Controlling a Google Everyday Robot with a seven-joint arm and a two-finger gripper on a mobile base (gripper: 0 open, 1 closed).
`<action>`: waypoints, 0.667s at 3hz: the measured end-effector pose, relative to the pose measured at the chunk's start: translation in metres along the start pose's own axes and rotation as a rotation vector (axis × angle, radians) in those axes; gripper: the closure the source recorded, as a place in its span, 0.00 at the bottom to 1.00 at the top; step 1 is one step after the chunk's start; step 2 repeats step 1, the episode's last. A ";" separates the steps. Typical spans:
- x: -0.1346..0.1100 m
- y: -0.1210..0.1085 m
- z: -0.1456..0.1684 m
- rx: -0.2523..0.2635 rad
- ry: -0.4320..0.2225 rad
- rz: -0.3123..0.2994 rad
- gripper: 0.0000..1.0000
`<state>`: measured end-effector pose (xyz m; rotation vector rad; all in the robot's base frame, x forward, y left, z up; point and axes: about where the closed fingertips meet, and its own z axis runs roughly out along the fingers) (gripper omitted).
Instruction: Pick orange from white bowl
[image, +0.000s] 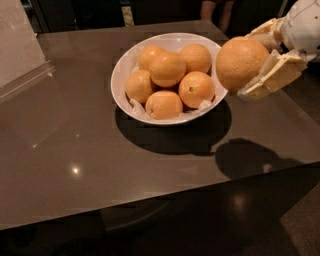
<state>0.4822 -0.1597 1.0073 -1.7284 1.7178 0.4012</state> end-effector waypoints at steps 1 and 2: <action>0.000 0.000 0.000 0.000 0.000 0.000 1.00; 0.000 0.000 0.000 0.000 0.000 0.000 1.00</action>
Offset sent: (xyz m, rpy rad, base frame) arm 0.0000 0.0000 0.0000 0.0000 0.0000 0.0000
